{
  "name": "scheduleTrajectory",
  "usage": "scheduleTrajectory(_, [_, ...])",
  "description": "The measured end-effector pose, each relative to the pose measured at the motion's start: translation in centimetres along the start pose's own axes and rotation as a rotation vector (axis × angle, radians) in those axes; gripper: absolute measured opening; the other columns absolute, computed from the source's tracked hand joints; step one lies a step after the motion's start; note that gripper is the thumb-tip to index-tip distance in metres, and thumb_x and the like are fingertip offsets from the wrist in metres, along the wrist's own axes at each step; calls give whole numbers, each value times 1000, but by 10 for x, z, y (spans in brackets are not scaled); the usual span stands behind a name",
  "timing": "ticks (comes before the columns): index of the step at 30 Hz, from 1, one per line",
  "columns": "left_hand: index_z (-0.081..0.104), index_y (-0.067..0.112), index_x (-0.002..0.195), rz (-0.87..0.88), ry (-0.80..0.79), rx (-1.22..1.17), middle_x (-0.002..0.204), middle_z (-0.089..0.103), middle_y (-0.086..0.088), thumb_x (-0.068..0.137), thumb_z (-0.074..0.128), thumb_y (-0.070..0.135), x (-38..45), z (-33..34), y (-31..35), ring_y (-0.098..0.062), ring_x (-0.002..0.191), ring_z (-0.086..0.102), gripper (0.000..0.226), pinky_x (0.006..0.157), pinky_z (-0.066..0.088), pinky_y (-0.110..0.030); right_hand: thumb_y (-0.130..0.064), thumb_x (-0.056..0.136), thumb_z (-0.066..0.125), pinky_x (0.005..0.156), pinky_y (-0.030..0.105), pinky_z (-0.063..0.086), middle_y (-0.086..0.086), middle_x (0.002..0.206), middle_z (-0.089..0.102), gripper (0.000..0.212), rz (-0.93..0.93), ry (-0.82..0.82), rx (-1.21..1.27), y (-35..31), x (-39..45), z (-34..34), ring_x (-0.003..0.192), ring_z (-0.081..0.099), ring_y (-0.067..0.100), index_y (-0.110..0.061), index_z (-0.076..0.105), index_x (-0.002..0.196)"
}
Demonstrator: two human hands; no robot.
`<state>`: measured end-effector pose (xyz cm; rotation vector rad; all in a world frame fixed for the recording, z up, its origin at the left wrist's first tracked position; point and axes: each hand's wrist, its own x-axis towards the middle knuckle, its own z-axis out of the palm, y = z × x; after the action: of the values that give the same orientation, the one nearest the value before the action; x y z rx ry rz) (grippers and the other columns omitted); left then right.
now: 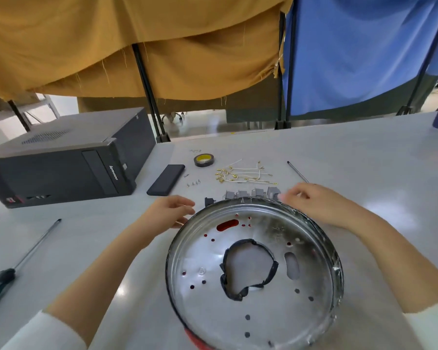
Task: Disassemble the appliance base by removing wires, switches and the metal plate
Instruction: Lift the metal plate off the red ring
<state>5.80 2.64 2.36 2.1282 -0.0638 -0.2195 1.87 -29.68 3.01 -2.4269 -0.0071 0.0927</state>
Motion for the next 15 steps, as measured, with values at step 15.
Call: scheduleTrajectory(15, [67,19,103,-21,-148,-3,99,69,0,93,53,38,-65,14,-1,-14,87,65,26,78,53,-25,-28,92,54,51,26,30,7,68,56,33,62,283,-340,-9,-43,-38,63,49,16,-15,57,62])
